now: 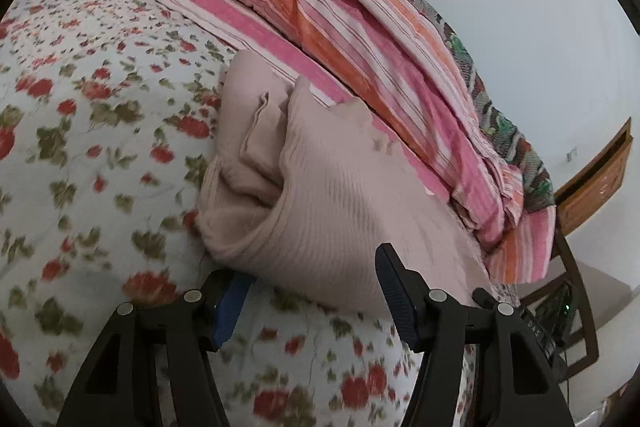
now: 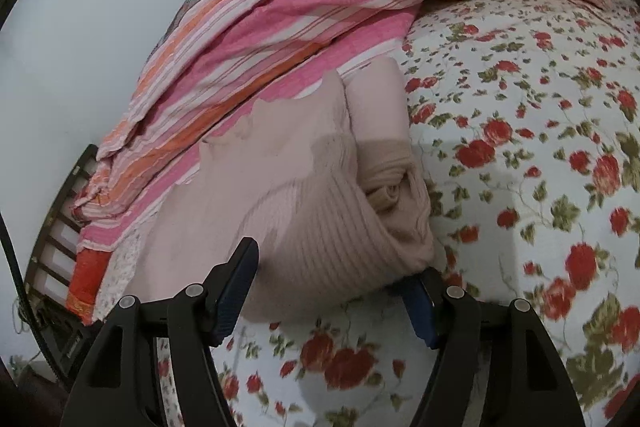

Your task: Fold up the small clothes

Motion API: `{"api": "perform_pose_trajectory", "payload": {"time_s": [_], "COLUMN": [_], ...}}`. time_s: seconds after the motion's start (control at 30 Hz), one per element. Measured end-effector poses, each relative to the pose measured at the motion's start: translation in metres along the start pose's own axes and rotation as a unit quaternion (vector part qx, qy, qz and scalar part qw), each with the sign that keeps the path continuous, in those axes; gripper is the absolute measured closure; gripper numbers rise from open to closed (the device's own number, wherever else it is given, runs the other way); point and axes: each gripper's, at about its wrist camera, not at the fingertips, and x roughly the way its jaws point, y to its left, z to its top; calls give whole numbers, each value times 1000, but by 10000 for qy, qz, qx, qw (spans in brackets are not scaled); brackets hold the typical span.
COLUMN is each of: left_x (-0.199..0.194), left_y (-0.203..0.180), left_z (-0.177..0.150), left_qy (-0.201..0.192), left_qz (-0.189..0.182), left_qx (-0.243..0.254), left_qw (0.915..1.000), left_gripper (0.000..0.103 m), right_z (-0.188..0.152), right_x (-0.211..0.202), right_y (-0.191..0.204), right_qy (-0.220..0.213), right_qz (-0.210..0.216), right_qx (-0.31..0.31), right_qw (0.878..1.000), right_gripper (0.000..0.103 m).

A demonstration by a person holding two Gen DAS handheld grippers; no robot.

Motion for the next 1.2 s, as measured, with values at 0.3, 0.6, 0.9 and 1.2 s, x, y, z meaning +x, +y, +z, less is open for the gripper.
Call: {"api": "perform_pose_trajectory", "payload": {"time_s": [0.3,0.6,0.9,1.2], "left_x": [12,-5,-38,-75], "left_y": [20,10,10,3], "left_z": [13,6,-14,-54], "left_qy": [-84,-389,-315,-64], "left_qz": [-23,130,76,36], "left_qx": [-754,-378,-448,-376], "left_qw": [9971,9984,9985,9993], "left_gripper": [85,93,94,94], "right_z": [5,0,-19,-52], "right_x": [12,5,-37,-89], "right_y": [-7,-8,-8,-21], "right_qy": [-43,-78,15,-26], "right_qz": [-150,-78,38,38], "right_qx": [137,137,164,92], "right_qw": [9998,9998,9999,9999], "right_gripper": [82,94,94,95]}}
